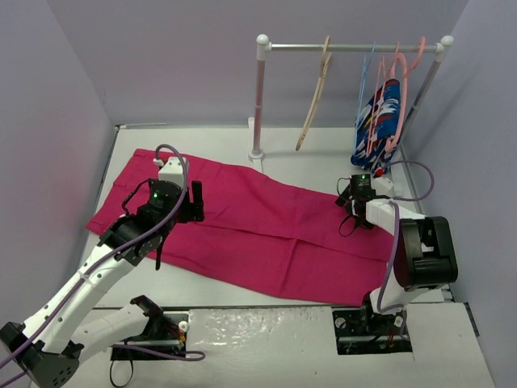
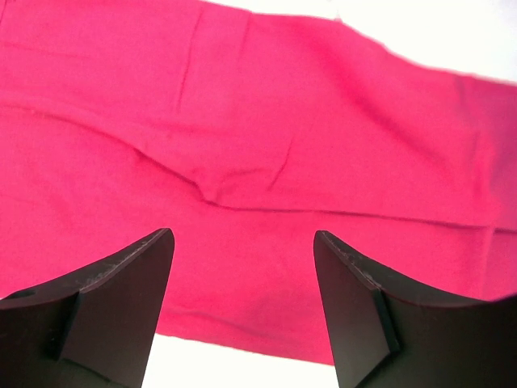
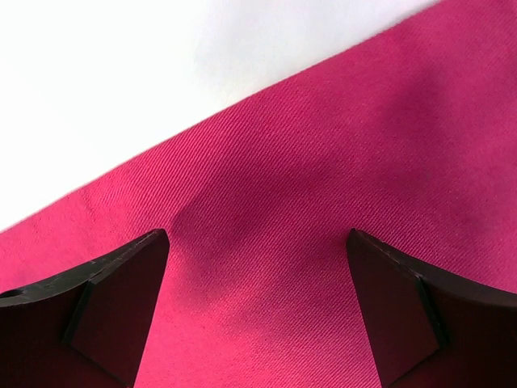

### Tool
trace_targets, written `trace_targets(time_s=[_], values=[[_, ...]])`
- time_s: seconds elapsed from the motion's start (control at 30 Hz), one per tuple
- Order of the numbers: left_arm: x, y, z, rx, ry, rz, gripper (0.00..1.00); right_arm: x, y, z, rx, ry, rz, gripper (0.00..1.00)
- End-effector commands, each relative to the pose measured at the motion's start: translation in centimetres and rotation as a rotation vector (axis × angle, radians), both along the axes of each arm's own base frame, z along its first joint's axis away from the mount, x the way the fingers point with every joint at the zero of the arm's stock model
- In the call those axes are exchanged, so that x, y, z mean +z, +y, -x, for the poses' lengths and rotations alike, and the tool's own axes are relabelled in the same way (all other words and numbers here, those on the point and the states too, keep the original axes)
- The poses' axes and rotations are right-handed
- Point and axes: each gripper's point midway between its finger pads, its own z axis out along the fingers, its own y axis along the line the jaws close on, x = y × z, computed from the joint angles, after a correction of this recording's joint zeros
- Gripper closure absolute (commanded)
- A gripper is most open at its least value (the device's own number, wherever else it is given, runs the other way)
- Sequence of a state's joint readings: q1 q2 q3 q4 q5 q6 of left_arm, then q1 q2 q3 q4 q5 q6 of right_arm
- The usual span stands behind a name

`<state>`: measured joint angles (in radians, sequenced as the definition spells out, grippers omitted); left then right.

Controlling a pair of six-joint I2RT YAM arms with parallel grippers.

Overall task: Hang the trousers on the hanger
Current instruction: Flatten out the trousers at the center of the board.

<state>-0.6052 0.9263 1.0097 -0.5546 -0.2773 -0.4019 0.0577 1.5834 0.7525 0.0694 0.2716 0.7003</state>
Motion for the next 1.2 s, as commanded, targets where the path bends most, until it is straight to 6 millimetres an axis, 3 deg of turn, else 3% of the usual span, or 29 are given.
trace_targets(time_s=[0.0,0.2,0.33,0.43,0.53,0.63,0.7,0.83,0.97,1.07,1.17], values=[[-1.9,0.7,0.2,0.022,0.059,-0.021,0.33,-1.4,-1.0,-1.4,-0.002,0.051,-0.038,0.1],[-3.8,0.3,0.3,0.024,0.125,-0.013,0.33,-1.4,-3.1,-3.8,-0.023,0.053,0.017,0.09],[-4.0,0.4,0.2,0.045,0.141,-0.006,0.33,-0.6,-4.5,-5.3,-0.018,0.048,0.093,0.07],[-4.2,0.3,-0.4,0.059,0.15,0.008,0.33,1.1,-4.8,-6.7,0.01,0.022,0.119,0.07],[-5.0,-0.1,-1.1,0.077,0.18,0.016,0.33,3.3,-3.5,-6.7,0.052,-0.019,0.112,0.05],[-6.1,-0.3,-1.9,0.1,0.205,0.022,0.33,4.5,-0.5,-5.6,0.133,-0.034,0.121,0.04],[-7.7,-0.5,-2.5,0.123,0.234,0.026,0.32,5.8,1.5,-4.1,0.176,-0.055,0.113,0.04],[-11.3,-0.7,-2.7,0.15,0.297,0.035,0.33,6.5,6.1,-1.0,0.287,-0.073,0.095,0.04],[-16.0,-1.2,-1.8,0.157,0.402,0.038,0.34,6.8,11.0,2.2,0.417,-0.104,0.059,0.04],[-19.0,-0.2,-0.6,0.22,0.522,0.026,0.34,6.9,14.9,3.2,0.534,-0.116,0.034,0.04],[-21.9,0.6,1.7,0.265,0.639,0.062,0.34,6.8,17.8,2.9,0.61,-0.114,0.039,0.04]])
